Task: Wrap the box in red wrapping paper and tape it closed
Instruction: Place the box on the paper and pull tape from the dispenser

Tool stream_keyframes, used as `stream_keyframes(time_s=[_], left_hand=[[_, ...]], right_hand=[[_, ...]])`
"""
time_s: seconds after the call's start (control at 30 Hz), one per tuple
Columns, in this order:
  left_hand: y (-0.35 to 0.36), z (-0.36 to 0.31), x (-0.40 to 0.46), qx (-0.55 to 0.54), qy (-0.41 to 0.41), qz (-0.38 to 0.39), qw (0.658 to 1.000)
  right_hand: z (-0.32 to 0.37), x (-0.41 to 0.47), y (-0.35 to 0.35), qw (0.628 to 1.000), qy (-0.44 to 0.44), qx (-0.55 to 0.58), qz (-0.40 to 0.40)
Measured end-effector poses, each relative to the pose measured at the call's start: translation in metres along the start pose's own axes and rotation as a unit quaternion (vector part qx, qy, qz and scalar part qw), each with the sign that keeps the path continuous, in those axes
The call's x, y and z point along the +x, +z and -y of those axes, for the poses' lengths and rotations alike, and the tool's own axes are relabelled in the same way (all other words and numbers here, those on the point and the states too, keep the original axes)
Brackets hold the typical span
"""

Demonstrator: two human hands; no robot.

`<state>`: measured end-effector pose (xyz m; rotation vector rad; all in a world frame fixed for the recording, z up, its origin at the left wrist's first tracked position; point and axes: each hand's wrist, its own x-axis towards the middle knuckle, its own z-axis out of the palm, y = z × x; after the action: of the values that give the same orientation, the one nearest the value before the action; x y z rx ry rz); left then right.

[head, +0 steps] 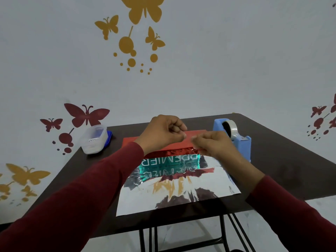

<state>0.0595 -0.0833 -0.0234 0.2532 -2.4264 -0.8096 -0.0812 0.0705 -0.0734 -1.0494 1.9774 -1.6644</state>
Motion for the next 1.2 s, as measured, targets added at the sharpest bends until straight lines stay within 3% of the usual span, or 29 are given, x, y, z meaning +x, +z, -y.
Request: stream_keyframes(time_s=[0.1, 0.3, 0.47, 1.07, 1.2], left_hand=[[-0.009, 0.009, -0.006, 0.02, -0.013, -0.002, 1.0], [-0.019, 0.042, -0.023, 0.101, -0.029, -0.047, 0.993], [-0.015, 0.06, -0.039, 0.208, -0.039, 0.003, 0.977], [-0.004, 0.085, -0.043, 0.215, 0.0, -0.028, 0.976], [-0.003, 0.086, -0.042, 0.202, 0.0, -0.033, 0.979]], right_hand=[[0.005, 0.003, 0.018, 0.999, -0.015, -0.033, -0.006], [0.002, 0.001, 0.049, 0.999, 0.046, 0.026, -0.001], [-0.015, -0.004, 0.073, 0.993, 0.105, 0.052, 0.0], [-0.026, -0.002, 0.101, 0.985, 0.156, 0.038, -0.07], [-0.027, 0.002, 0.099, 0.987, 0.12, -0.074, -0.08]])
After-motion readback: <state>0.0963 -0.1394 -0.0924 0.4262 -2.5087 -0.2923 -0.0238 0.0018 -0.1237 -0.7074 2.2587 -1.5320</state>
